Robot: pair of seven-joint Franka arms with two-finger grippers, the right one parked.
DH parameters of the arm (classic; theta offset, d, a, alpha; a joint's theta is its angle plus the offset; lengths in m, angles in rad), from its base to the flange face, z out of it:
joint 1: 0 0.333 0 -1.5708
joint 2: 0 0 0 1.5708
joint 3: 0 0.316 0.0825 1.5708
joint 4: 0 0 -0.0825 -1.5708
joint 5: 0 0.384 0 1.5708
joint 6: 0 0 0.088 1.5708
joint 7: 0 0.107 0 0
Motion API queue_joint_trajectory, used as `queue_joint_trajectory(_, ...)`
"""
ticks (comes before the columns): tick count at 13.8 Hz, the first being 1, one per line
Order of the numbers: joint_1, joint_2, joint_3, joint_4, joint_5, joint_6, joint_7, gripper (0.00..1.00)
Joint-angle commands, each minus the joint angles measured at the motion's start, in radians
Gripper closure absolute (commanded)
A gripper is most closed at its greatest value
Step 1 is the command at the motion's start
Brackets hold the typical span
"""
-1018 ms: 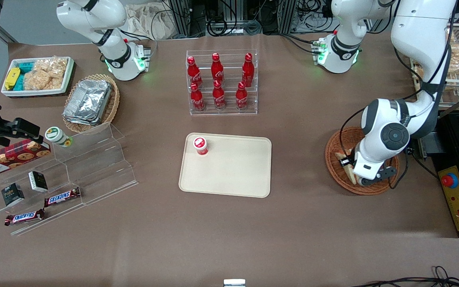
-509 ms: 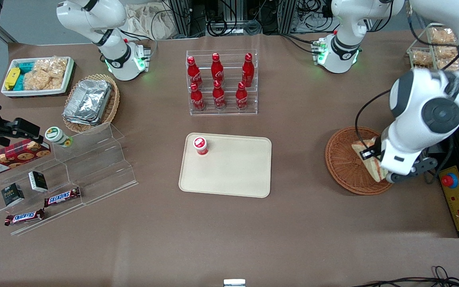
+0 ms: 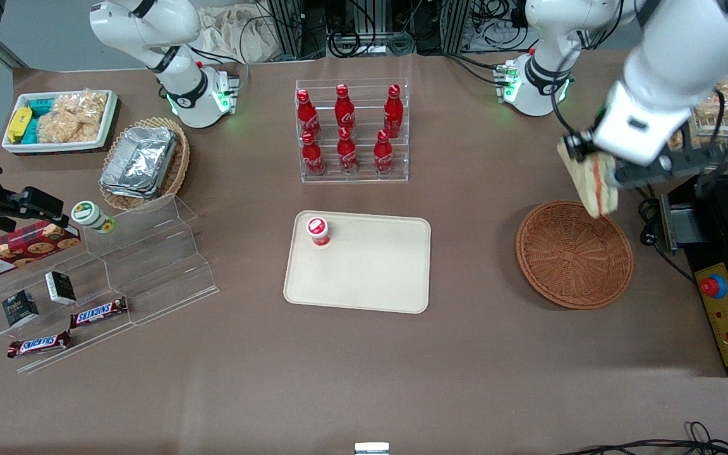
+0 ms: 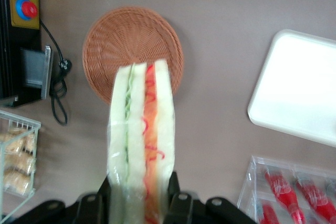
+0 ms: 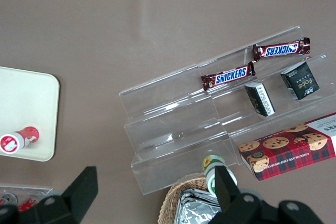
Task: Place sandwich from basket to tray
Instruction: 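Lift the sandwich up out of the basket with the left gripper, then carry the sandwich to the cream tray and release it there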
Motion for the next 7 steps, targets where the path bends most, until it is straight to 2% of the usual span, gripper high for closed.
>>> queue_joint_trajectory(1,0.004,0.005,-0.129,0.094,-0.035,-0.069,-0.119,0.57)
queue_joint_trajectory(3,0.004,0.033,-0.257,0.094,-0.040,-0.044,-0.303,0.59)
queue_joint_trajectory(4,0.004,0.086,-0.311,0.088,-0.039,0.010,-0.374,0.59)
queue_joint_trajectory(7,0.001,0.233,-0.388,0.027,-0.008,0.229,-0.554,0.59)
